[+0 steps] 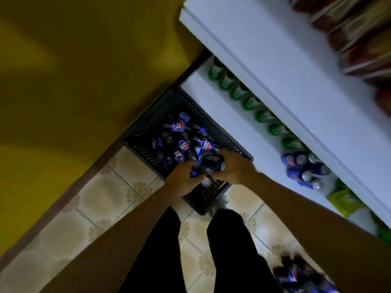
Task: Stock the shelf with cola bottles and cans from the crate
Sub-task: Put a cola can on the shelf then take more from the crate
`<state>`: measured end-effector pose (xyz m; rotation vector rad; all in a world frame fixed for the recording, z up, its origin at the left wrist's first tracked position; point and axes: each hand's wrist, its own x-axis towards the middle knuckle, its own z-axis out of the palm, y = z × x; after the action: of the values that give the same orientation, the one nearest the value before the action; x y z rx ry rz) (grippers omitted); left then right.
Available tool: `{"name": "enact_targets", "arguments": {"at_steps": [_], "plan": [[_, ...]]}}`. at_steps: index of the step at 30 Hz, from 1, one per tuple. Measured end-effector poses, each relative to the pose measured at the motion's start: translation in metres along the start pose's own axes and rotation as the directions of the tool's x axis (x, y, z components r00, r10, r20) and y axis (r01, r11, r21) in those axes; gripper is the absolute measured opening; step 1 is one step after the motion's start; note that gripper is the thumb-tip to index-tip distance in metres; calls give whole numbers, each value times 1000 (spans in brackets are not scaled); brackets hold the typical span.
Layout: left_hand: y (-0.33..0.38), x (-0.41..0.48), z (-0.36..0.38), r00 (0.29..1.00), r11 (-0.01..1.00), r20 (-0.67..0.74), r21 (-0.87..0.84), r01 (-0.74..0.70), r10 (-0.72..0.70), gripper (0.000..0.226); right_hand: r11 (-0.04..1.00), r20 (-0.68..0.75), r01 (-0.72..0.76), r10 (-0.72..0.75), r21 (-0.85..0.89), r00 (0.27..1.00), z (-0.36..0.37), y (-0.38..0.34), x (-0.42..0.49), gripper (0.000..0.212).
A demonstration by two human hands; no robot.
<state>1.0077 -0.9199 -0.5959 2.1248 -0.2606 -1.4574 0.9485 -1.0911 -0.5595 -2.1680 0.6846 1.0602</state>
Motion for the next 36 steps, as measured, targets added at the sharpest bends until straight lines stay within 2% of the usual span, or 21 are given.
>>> {"name": "enact_targets", "arguments": {"at_steps": [4, 7, 10, 12, 16, 19, 21, 23, 26, 29, 31, 33, 34, 36], "plan": [[28, -87, -31, 986, 979, -15, 122, -161, 164, 75, 972, -56, -92, 107, 215, 993, -32, -29, -89, 63], [38, -131, -36, 957, 937, -4, 207, -282, 289, 88, 882, -84, -143, 201, 449, 976, -30, -44, -142, 50], [44, -153, -30, 913, 850, 71, 342, -400, 401, 95, 768, -71, -168, 267, 619, 961, -18, -51, -178, 39], [48, -163, -20, 876, 784, 102, 407, -469, 470, 100, 689, -20, -196, 293, 697, 956, -10, -51, -199, 40], [67, -189, 4, 793, 662, 129, 482, -575, 595, 97, 584, 18, -159, 239, 796, 971, -2, -38, -248, 32], [77, -210, 22, 739, 610, 151, 469, -639, 657, 82, 539, -8, -101, 197, 837, 980, 5, -17, -293, 51], [82, -226, 36, 757, 649, 166, 419, -634, 632, 71, 504, -84, -28, 198, 863, 977, 19, 2, -324, 67], [80, -241, 56, 809, 730, 144, 364, -579, 570, 63, 415, -191, 71, 255, 907, 948, 43, 24, -353, 75], [73, -275, 96, 864, 859, 127, 109, -501, 488, 48, 185, -302, 248, 382, 951, 874, 97, 59, -389, 66], [73, -325, 141, 866, 891, 214, -148, -429, 452, 15, 37, -338, 355, 409, 934, 847, 156, 89, -422, 53], [73, -360, 170, 852, 901, 342, -323, -289, 396, 23, -108, -343, 423, 424, 900, 838, 191, 103, -444, 52], [69, -386, 198, 776, 856, 553, -515, 32, 304, 51, -230, -354, 481, 430, 846, 830, 217, 113, -467, 52], [66, -399, 211, 702, 809, 648, -561, 177, 296, 64, -282, -364, 504, 427, 816, 828, 226, 116, -479, 54], [61, -421, 234, 506, 742, 784, -569, 353, 361, 70, -361, -388, 534, 403, 765, 829, 237, 120, -502, 65]]}}
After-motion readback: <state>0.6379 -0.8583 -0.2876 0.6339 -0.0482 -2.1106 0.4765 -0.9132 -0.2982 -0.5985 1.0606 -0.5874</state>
